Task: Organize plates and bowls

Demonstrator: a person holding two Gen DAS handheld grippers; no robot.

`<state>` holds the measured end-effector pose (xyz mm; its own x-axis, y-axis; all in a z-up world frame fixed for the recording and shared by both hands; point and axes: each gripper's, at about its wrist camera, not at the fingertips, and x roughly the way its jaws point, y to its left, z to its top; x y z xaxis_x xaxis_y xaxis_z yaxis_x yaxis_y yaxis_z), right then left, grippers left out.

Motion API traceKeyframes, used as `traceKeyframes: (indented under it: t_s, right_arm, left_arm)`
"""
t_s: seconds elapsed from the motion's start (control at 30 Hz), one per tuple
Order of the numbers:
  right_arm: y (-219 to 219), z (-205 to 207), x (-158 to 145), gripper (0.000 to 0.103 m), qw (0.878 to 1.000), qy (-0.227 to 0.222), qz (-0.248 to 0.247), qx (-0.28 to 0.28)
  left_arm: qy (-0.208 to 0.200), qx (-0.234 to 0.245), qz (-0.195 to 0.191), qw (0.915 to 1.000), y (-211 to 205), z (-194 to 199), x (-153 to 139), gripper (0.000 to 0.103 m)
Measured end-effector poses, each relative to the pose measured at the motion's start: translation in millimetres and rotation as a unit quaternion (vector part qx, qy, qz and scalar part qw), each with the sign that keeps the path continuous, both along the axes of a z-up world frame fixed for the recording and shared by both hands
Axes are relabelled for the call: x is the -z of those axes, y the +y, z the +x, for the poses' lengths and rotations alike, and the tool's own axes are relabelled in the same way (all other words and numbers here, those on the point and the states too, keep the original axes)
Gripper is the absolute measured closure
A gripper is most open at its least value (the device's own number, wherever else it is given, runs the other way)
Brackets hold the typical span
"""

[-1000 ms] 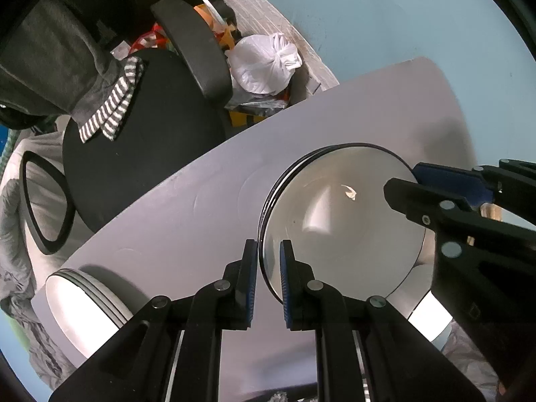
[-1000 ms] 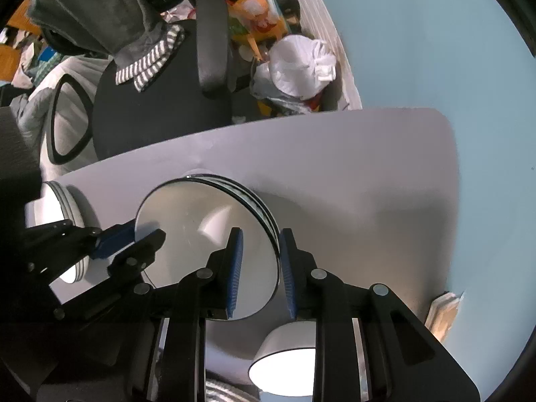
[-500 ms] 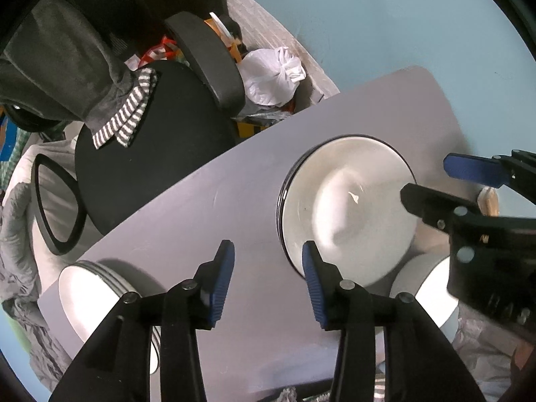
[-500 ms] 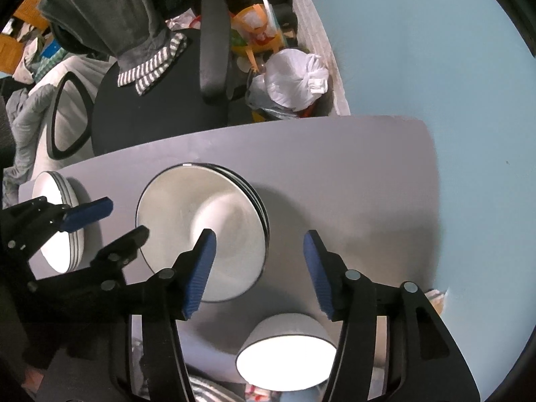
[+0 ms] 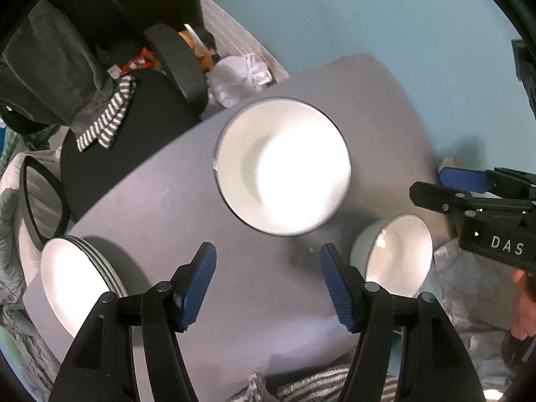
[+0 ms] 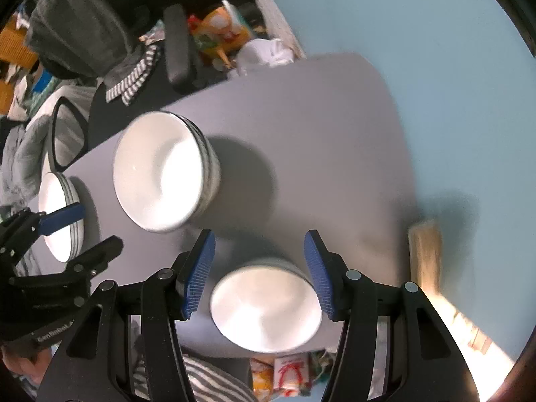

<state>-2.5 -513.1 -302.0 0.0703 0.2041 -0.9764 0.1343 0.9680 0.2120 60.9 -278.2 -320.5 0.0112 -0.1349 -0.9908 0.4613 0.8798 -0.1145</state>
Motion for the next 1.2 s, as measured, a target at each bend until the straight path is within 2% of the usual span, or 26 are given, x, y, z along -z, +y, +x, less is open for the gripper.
traceKeyframes:
  t_s: [0.4, 0.43, 0.5, 0.7, 1.2]
  right_arm:
    - [-24, -65, 9, 0.048, 0.998, 0.021, -0.009, 0.052]
    - [-24, -68, 10, 0.047, 0.998, 0.021, -0.008, 0.054]
    - [-23, -72, 13, 0.037, 0.998, 0.02, -0.007, 0.059]
    - [-21, -78, 24, 0.037, 0.997, 0.023, 0.0, 0.074]
    - [-33, -89, 60, 0.037, 0.994, 0.044, 0.004, 0.1]
  left_arm:
    - [0.018, 0.044, -0.002, 0.9989, -22, -40, 10, 0.037]
    - [0.018, 0.049, 0.0, 0.9986, -24, -44, 11, 0.037]
    - [0.019, 0.059, 0.002, 0.9981, -29, -50, 12, 0.029]
    - [0.021, 0.091, 0.007, 0.9956, -43, -65, 19, 0.028]
    - [0.06, 0.069, 0.025, 0.9955, -53, -63, 61, 0.028]
